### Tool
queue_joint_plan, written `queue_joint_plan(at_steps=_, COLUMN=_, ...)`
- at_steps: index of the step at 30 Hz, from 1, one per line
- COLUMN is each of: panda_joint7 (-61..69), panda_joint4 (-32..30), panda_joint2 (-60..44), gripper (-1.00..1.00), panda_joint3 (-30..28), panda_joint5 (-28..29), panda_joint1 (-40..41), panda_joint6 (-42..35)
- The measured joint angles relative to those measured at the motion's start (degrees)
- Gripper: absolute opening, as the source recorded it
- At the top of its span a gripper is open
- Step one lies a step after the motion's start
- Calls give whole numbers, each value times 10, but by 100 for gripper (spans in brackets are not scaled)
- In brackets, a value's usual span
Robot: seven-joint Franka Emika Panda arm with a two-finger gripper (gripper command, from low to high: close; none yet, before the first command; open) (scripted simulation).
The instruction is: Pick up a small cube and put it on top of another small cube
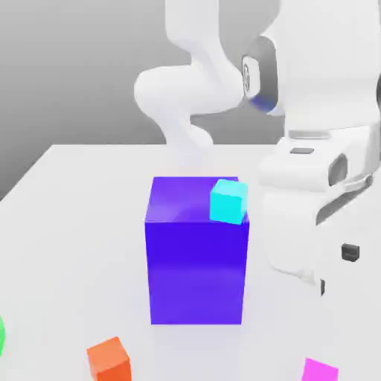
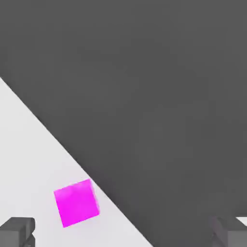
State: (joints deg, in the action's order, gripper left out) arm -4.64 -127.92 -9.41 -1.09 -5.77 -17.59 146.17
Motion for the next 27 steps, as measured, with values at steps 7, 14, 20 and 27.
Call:
queue_joint_plan(at_steps=7, panda_joint7=52, panda_joint4=11, panda_joint2=-140, gripper=0, panda_joint3=10, panda_joint5=53, panda_joint1=-21, panda_joint6=47)
queue_joint_plan(at_steps=14, panda_joint7=56, panda_joint4=27, panda_joint2=-219, gripper=-100, panda_joint3=10, panda_joint5=57, panda_joint1=-23, panda_joint6=103)
queue_joint_plan(at_steps=20, panda_joint7=56, panda_joint4=21, panda_joint2=-189, gripper=-100, panda_joint3=10, panda_joint5=57, panda_joint1=-23, panda_joint6=80)
queue_joint_plan(at_steps=27, panda_joint7=37, panda_joint4=5, panda_joint2=-125, gripper=-100, panda_joint3=-48, panda_joint5=23, panda_joint1=47, panda_joint6=25)
